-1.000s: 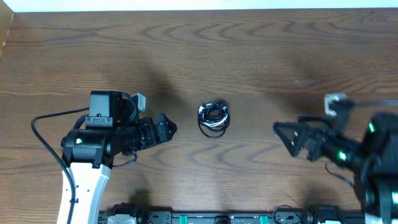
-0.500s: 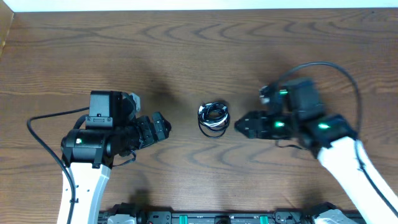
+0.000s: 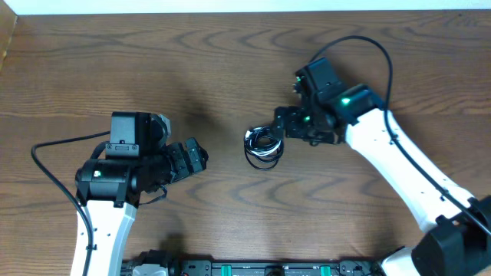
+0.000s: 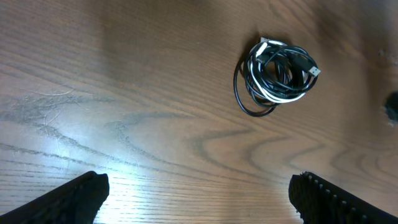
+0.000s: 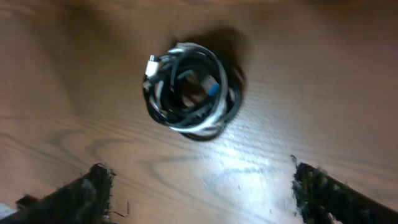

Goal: Untangle cables
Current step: 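Lower right gripper onto the black-and-white cable coil and grasp it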

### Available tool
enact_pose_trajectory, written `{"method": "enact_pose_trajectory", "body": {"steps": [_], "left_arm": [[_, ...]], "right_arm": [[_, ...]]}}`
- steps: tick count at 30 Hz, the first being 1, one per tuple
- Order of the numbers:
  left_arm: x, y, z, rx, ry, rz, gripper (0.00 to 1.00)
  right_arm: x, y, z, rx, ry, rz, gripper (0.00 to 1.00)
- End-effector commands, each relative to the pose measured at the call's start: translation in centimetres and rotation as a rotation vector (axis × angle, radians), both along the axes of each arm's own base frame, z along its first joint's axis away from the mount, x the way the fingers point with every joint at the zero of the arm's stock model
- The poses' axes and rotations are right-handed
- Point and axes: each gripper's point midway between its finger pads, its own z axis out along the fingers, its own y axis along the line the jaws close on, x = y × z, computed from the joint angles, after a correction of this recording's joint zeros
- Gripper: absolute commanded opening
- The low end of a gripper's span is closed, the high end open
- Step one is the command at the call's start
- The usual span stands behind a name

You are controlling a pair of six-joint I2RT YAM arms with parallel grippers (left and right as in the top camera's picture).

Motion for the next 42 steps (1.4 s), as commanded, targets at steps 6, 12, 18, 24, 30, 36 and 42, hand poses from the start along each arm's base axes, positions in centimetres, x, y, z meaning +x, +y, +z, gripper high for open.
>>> {"method": "enact_pose_trajectory", "body": {"steps": [6, 12, 18, 24, 30, 36, 42], "left_arm": [[0.1, 0.2, 0.3, 0.006, -0.005, 0.015, 0.98], [0.1, 0.2, 0.3, 0.006, -0.005, 0.015, 0.98], [0.1, 0.2, 0.3, 0.006, -0.005, 0.015, 0.98], [0.1, 0.2, 0.3, 0.006, -0.005, 0.015, 0.98], [0.1, 0.2, 0.3, 0.006, -0.005, 0.015, 0.98], [0.1, 0.2, 0.3, 0.006, -0.005, 0.015, 0.98], [0.1, 0.2, 0.3, 0.006, -0.005, 0.015, 0.98]], "right_arm": [[0.0, 0.9, -7.3, -0.14, 0.141, -0.135, 0.55], [0.0, 3.1, -10.0, -0.069, 0.213, -0.101, 0.52], [0.1, 3.3, -10.2, -0.064, 0.205, -0.073, 0.22], [0.8, 4.0, -6.0, -0.011, 0.144, 0.015, 0.02], [1.9, 3.8, 3.5, 0.031, -0.027, 0.102, 0.01], [2.0, 2.9, 9.2, 0.041, -0.209, 0.146, 0.01], [1.3, 2.6, 8.2, 0.005, -0.188, 0.211, 0.01]]}}
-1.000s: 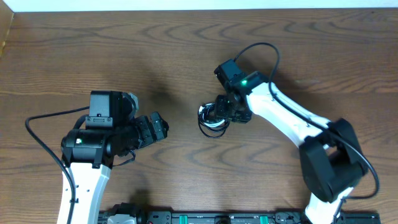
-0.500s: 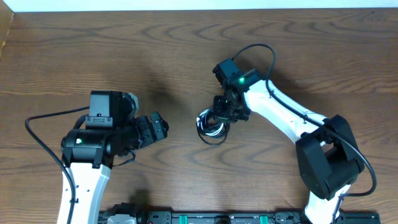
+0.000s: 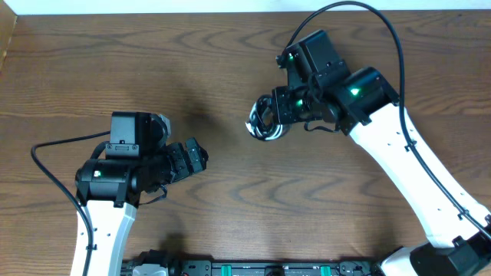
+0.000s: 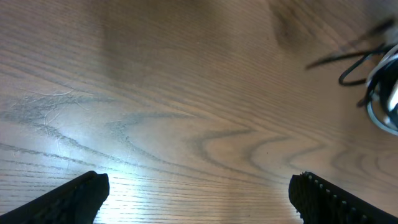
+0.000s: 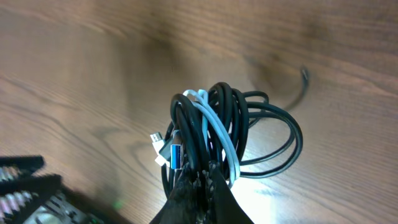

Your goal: Untangle cables

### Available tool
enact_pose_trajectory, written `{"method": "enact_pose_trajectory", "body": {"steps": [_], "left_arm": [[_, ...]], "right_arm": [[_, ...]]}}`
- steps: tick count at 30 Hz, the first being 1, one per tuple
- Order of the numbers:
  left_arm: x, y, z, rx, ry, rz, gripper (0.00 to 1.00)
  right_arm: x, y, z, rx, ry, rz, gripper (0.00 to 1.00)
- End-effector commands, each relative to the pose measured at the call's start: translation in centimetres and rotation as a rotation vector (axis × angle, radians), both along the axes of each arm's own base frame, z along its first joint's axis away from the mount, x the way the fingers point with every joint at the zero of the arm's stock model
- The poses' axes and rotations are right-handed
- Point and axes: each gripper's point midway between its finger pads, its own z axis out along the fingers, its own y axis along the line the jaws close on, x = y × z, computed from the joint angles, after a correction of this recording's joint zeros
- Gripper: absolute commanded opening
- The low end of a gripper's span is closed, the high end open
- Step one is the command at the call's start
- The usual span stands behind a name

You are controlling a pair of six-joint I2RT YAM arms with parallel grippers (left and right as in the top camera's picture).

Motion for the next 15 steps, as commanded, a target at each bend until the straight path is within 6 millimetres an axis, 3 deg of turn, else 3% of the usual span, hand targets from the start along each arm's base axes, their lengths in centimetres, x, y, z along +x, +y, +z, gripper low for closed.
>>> {"method": "enact_pose_trajectory", "body": {"steps": [1, 3, 6, 8, 9, 11, 13, 15], "left_arm": [[0.1, 0.2, 0.3, 0.005, -0.005, 0.015, 0.98], [0.1, 0.2, 0.3, 0.006, -0.005, 0.015, 0.98], [0.1, 0.2, 0.3, 0.005, -0.005, 0.015, 0.97], [-0.1, 0.2, 0.2, 0.006, 0.004, 0.015, 0.98], [-0.1, 0.2, 0.2, 0.006, 0.007, 0.015, 0.98], [-0.2, 0.2, 0.1, 0.006, 0.01, 0.015, 0.98], [-0.2, 0.2, 0.1, 0.006, 0.01, 0.015, 0.98], [-0.2, 0.2, 0.2, 0.006, 0.01, 0.015, 0.98]], "right_arm": [[0.1, 0.0, -2.1, -0.057, 0.021, 0.045, 0.01], [0.4, -0.6, -3.5, -0.112, 0.032, 0.005, 0.02], [1.1, -3.8, -6.1, -0.259, 0.079, -0.241, 0.01], [1.1, -4.2, -6.8, -0.284, 0.099, -0.286, 0.01], [0.9, -3.5, -6.7, -0.25, 0.113, -0.249, 0.01], [0.1, 0.0, -5.3, -0.085, 0.139, -0.043, 0.01], [-1.4, 4.1, -2.1, 0.156, 0.134, 0.225, 0.01], [-2.3, 6.1, 0.7, 0.329, 0.118, 0.37, 0.01]]}}
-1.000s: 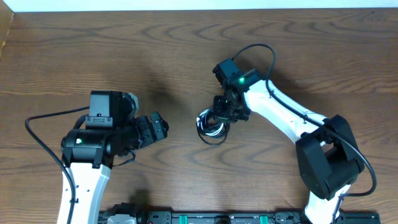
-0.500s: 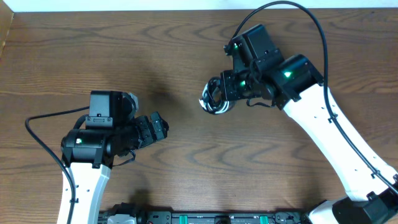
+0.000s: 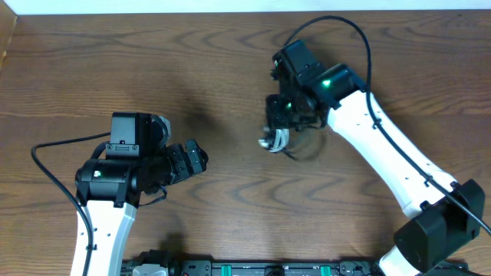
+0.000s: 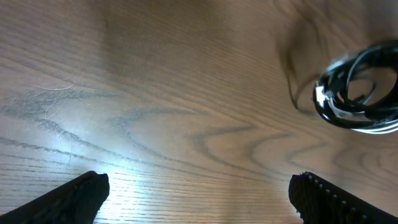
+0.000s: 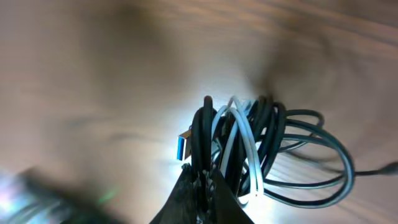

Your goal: Untangle cables

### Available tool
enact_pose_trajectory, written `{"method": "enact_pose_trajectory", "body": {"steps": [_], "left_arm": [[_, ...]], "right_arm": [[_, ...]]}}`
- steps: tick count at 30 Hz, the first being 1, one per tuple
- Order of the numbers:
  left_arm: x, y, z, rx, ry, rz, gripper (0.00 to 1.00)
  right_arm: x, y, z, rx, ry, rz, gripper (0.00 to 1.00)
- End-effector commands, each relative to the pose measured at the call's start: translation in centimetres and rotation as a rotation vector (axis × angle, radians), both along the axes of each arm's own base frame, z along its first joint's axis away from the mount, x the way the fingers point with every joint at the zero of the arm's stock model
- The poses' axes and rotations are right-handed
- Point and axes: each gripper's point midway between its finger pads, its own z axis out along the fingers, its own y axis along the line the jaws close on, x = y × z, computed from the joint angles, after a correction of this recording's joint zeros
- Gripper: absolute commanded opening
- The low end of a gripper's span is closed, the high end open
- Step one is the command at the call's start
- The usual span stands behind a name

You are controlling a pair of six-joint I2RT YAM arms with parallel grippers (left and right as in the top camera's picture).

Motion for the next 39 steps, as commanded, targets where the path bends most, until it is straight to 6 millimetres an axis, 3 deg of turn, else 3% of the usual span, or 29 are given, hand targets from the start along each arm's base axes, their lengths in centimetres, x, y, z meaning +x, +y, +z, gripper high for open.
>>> {"method": "enact_pose_trajectory", "body": {"steps": [1, 3, 6, 8, 10, 14, 16, 18, 21, 24, 26, 29, 31, 37, 39], "left_arm": [[0.2, 0.2, 0.3, 0.006, -0.006, 0.015, 0.98], [0.2, 0.2, 0.3, 0.006, -0.006, 0.015, 0.97], [0.2, 0.2, 0.3, 0.005, -0.006, 0.014, 0.98], [0.2, 0.2, 0.3, 0.005, -0.006, 0.014, 0.98], [0.2, 0.2, 0.3, 0.005, -0.006, 0.015, 0.98], [0.2, 0.2, 0.3, 0.005, -0.008, 0.014, 0.98], [0.3, 0.2, 0.3, 0.005, -0.011, 0.015, 0.98], [0.2, 0.2, 0.3, 0.005, -0.01, 0.015, 0.98], [0.2, 0.2, 0.3, 0.005, -0.01, 0.014, 0.98], [0.2, 0.2, 0.3, 0.005, -0.006, 0.014, 0.98], [0.2, 0.2, 0.3, 0.005, -0.006, 0.014, 0.98], [0.2, 0.2, 0.3, 0.005, -0.007, 0.015, 0.98], [0.2, 0.2, 0.3, 0.005, -0.007, 0.015, 0.98], [0.2, 0.2, 0.3, 0.005, -0.007, 0.014, 0.98], [0.2, 0.2, 0.3, 0.006, -0.008, 0.015, 0.98]], "right_arm": [[-2.5, 4.0, 6.1, 0.339, -0.015, 0.278, 0.01], [-1.1, 2.4, 4.6, 0.227, -0.03, 0.19, 0.02], [1.6, -5.1, 0.3, -0.197, -0.043, -0.213, 0.01], [1.4, -8.4, -0.5, -0.365, -0.046, -0.369, 0.01], [0.5, -7.1, -0.6, -0.322, -0.013, -0.287, 0.02], [-2.1, -0.2, 1.3, 0.02, 0.043, 0.086, 0.01], [-2.1, 0.9, 2.0, 0.085, 0.023, 0.141, 0.02], [-0.9, 0.0, 1.5, 0.025, -0.008, 0.074, 0.02], [0.9, -3.6, 0.0, -0.166, -0.017, -0.185, 0.03], [1.0, -5.4, -0.5, -0.242, -0.01, -0.306, 0.1], [0.5, -4.2, -0.3, -0.187, 0.015, -0.251, 0.22], [-0.4, -1.6, 0.4, -0.078, 0.0, -0.037, 0.19], [-0.4, -1.7, 0.4, -0.087, -0.002, -0.035, 0.22], [-1.0, -1.2, -0.5, -0.092, 0.015, -0.028, 0.56], [-1.2, -0.5, -1.3, -0.087, 0.016, -0.025, 0.62]]}}
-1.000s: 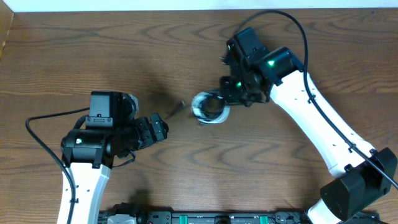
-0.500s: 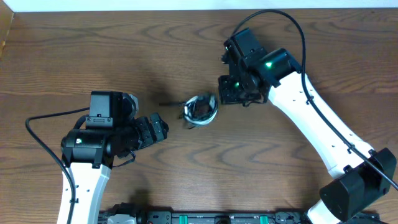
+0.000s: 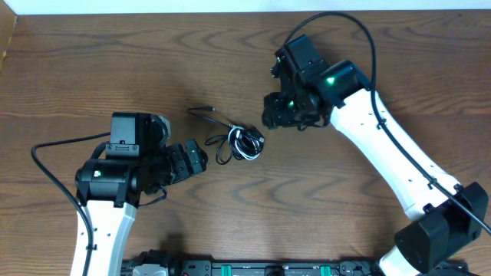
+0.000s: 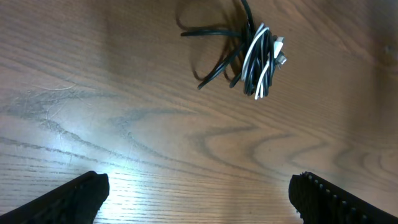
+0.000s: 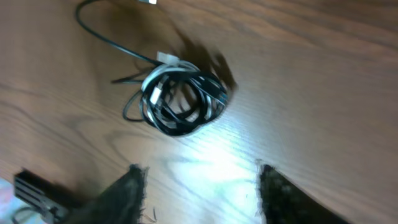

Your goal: Untangle cables

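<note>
A tangled bundle of black and white cables [image 3: 239,143] lies on the wooden table, between the two arms. One black end [image 3: 205,112] trails out to its upper left. The bundle also shows in the left wrist view [image 4: 256,57] and the right wrist view [image 5: 177,99]. My right gripper [image 3: 275,115] hovers to the right of the bundle, open and empty [image 5: 199,190]. My left gripper [image 3: 201,159] sits to the bundle's lower left, open with nothing between its fingers [image 4: 198,196].
The brown wooden table [image 3: 153,61] carries nothing else. A white wall strip [image 3: 230,6] runs along the far edge. A black rail [image 3: 253,268] lies at the near edge. The right arm's own black cable [image 3: 345,31] loops above it.
My right gripper has let go of the cable bundle and opened. The bundle now lies on the table further left, closer to the left gripper, with a black end trailing out.
The bundle lay coiled on the table with my right gripper open beside it. Then my right gripper was shut on it, holding it above the table. It held it still, lower and blurred. Now the bundle lies released further left, partly loosened.
</note>
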### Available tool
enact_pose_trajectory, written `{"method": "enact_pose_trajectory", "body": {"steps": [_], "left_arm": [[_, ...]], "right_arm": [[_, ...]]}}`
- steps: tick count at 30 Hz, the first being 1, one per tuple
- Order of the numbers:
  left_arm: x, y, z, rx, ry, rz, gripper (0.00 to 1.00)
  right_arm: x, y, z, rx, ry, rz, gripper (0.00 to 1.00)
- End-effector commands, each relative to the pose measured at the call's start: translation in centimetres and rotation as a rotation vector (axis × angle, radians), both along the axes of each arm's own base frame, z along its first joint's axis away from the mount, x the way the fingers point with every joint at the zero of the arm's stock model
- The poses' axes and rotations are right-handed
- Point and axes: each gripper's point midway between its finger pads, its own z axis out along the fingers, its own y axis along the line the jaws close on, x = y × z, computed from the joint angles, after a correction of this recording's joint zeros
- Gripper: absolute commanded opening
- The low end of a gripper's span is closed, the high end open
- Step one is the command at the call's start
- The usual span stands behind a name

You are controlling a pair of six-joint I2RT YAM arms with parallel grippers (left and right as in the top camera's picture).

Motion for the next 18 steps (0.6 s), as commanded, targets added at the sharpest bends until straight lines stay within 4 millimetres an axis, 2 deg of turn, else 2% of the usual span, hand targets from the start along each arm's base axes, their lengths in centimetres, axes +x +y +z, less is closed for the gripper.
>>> {"method": "enact_pose_trajectory", "body": {"steps": [1, 4, 9, 14, 18], "left_arm": [[0.3, 0.2, 0.4, 0.003, -0.011, 0.014, 0.98], [0.3, 0.2, 0.4, 0.003, -0.014, 0.014, 0.98], [0.3, 0.2, 0.4, 0.003, -0.014, 0.014, 0.98], [0.3, 0.2, 0.4, 0.003, -0.014, 0.014, 0.98], [0.5, 0.2, 0.4, 0.002, -0.02, 0.014, 0.98]], "right_arm": [[-1.3, 1.4, -1.5, 0.01, 0.017, 0.042, 0.63], [-2.1, 3.7, -3.4, 0.047, -0.019, 0.145, 0.65], [-3.9, 6.0, -6.7, 0.035, -0.132, 0.398, 0.77], [-4.1, 6.5, -8.9, 0.007, -0.12, 0.414, 0.77], [-3.6, 6.9, -10.1, -0.014, -0.08, 0.414, 0.73]]}}
